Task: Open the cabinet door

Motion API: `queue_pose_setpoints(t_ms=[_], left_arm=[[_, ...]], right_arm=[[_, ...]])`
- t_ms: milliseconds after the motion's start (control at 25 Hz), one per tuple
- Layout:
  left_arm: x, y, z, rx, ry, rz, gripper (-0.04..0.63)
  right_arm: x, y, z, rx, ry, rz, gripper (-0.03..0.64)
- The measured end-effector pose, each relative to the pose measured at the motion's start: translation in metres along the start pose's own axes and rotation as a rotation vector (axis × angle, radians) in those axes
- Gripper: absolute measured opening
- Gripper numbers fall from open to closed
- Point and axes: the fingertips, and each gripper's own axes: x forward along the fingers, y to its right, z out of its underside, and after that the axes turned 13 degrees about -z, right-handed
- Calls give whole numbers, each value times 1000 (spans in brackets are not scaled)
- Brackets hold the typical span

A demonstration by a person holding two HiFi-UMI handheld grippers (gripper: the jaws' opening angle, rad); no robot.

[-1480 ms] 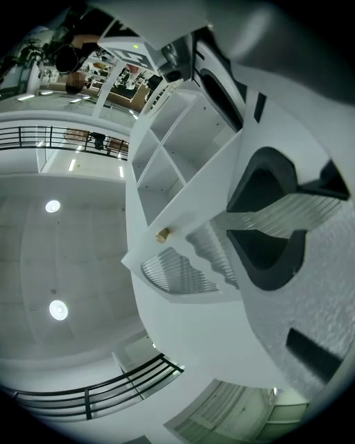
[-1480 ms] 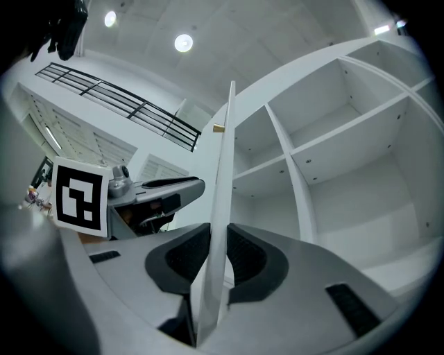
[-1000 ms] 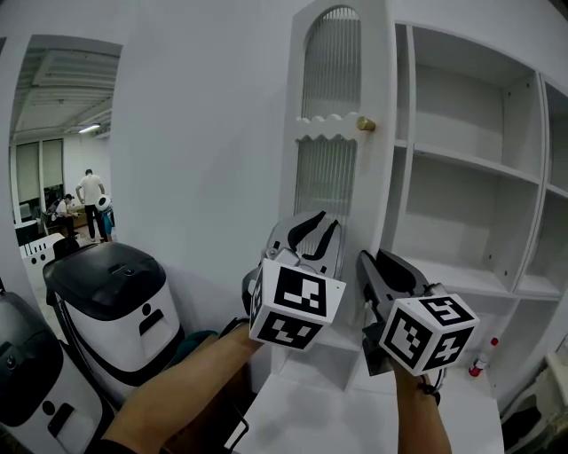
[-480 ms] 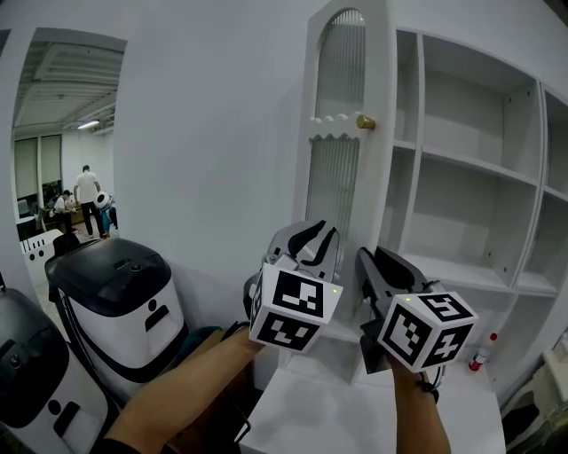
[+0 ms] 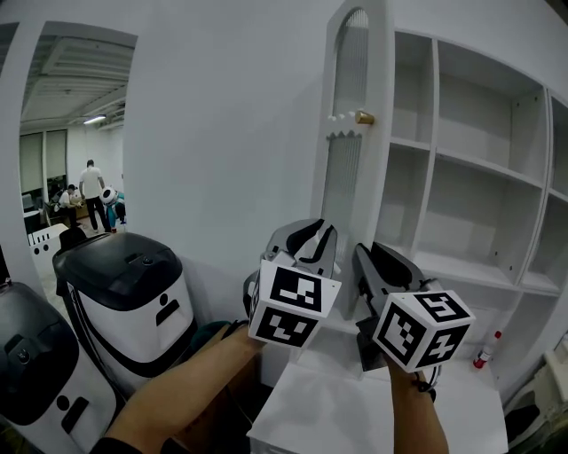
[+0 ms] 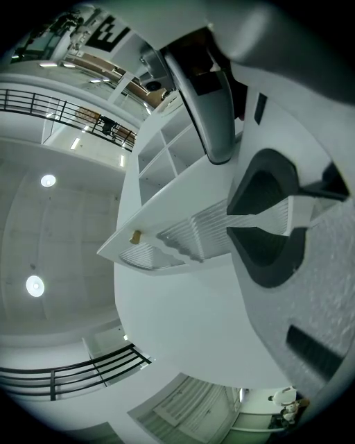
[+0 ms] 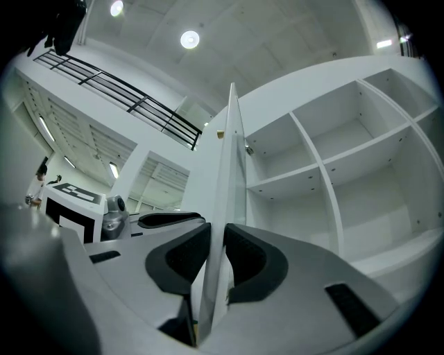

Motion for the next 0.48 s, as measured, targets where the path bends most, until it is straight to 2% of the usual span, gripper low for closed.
queue_pose_setpoints(t_ms=[480], left_arm=[[-34,-52,8,0,-21,-44,54]], right_arm=[[40,-54,2,-36,-1,-30,83]])
